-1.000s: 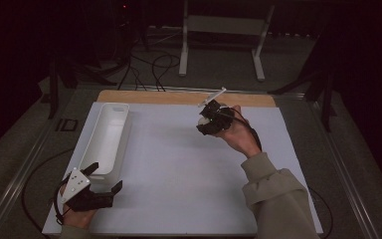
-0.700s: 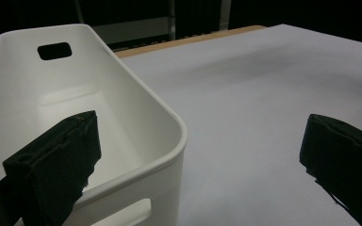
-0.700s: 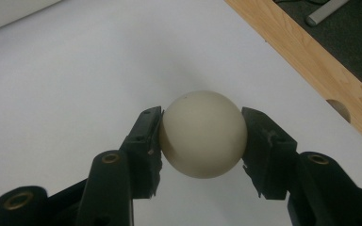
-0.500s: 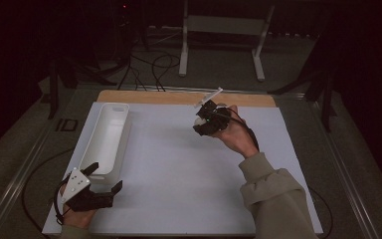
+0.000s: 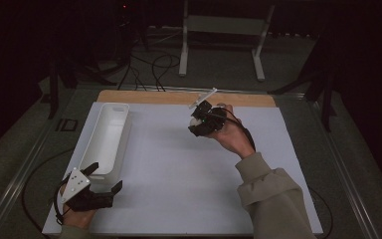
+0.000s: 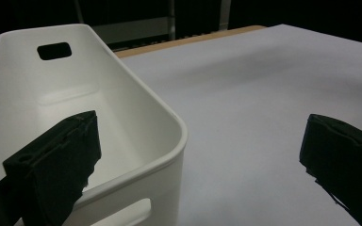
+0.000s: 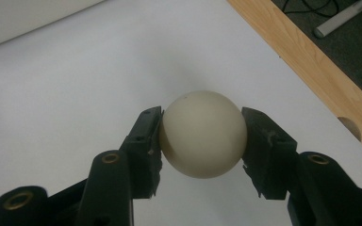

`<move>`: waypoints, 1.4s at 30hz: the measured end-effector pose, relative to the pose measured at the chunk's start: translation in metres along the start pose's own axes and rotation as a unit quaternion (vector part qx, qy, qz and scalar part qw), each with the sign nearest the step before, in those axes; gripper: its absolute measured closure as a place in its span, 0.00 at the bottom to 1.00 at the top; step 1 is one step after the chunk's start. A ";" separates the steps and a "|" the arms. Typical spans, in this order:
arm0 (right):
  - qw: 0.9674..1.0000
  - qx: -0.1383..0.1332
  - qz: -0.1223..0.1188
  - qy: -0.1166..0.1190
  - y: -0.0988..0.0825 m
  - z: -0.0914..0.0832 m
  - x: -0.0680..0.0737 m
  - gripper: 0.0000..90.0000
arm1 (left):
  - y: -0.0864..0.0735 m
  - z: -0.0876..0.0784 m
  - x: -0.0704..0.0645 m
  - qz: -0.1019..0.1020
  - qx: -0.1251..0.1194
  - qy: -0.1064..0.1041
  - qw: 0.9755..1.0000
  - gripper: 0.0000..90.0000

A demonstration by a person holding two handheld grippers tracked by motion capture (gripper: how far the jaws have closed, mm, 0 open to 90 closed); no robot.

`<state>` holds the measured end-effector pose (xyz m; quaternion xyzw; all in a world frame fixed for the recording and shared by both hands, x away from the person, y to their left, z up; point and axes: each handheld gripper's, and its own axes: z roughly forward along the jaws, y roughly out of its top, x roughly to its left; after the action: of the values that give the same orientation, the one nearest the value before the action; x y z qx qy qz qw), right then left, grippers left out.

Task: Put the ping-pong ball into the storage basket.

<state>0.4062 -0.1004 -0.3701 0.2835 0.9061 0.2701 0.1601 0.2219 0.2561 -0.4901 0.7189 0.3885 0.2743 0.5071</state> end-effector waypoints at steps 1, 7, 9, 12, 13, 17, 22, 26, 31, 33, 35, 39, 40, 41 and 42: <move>1.000 -0.001 -0.001 0.000 0.001 0.000 0.001 0.56 | 0.000 0.000 0.000 0.000 0.000 0.000 1.000 0.00; 1.000 -0.001 -0.008 0.003 0.004 0.000 0.005 0.56 | 0.000 0.000 0.000 -0.001 -0.001 0.000 1.000 0.00; 1.000 -0.002 -0.011 0.004 0.005 0.001 0.006 0.56 | 0.000 0.000 0.000 -0.001 -0.001 0.000 1.000 0.00; 1.000 -0.001 -0.012 0.005 0.007 0.001 0.008 0.56 | 0.000 0.000 0.000 -0.001 -0.001 0.000 1.000 0.00; 1.000 -0.003 -0.014 0.006 0.007 0.001 0.008 0.56 | 0.000 0.000 0.000 -0.001 -0.001 0.000 1.000 0.00; 1.000 -0.004 -0.013 0.008 0.009 0.002 0.011 0.56 | 0.000 0.000 0.000 0.000 0.000 -0.001 1.000 0.00; 1.000 -0.006 -0.019 0.010 0.012 0.003 0.014 0.56 | 0.000 0.000 0.000 0.000 -0.001 -0.001 1.000 0.00; 1.000 -0.007 -0.025 0.012 0.014 0.002 0.017 0.56 | 0.000 0.000 0.000 0.000 0.000 -0.001 1.000 0.00; 0.999 -0.010 -0.028 0.016 0.017 0.003 0.021 0.56 | 0.000 0.000 0.000 -0.001 0.000 -0.001 1.000 0.00; 0.999 -0.007 -0.031 0.015 0.018 0.003 0.022 0.56 | 0.000 0.000 0.000 0.000 0.000 -0.001 1.000 0.00; 0.999 -0.009 -0.030 0.017 0.019 0.003 0.023 0.56 | 0.000 0.000 0.000 0.000 0.000 -0.001 1.000 0.00; 0.999 -0.010 -0.034 0.019 0.021 0.002 0.026 0.56 | 0.000 0.000 0.000 0.000 0.000 -0.001 1.000 0.00; 0.999 -0.011 -0.034 0.020 0.021 0.002 0.026 0.56 | 0.000 0.000 0.000 0.000 0.000 -0.002 1.000 0.00; 0.999 -0.012 -0.035 0.021 0.022 0.002 0.026 0.56 | 0.000 0.000 0.000 0.000 0.000 -0.002 1.000 0.00; 0.999 -0.012 -0.034 0.021 0.022 0.002 0.027 0.56 | 0.000 0.000 0.000 0.000 -0.001 -0.002 1.000 0.00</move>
<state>0.3952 -0.0675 -0.3627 0.2446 0.9152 0.2812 0.1532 0.2220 0.2565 -0.4900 0.7190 0.3876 0.2729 0.5082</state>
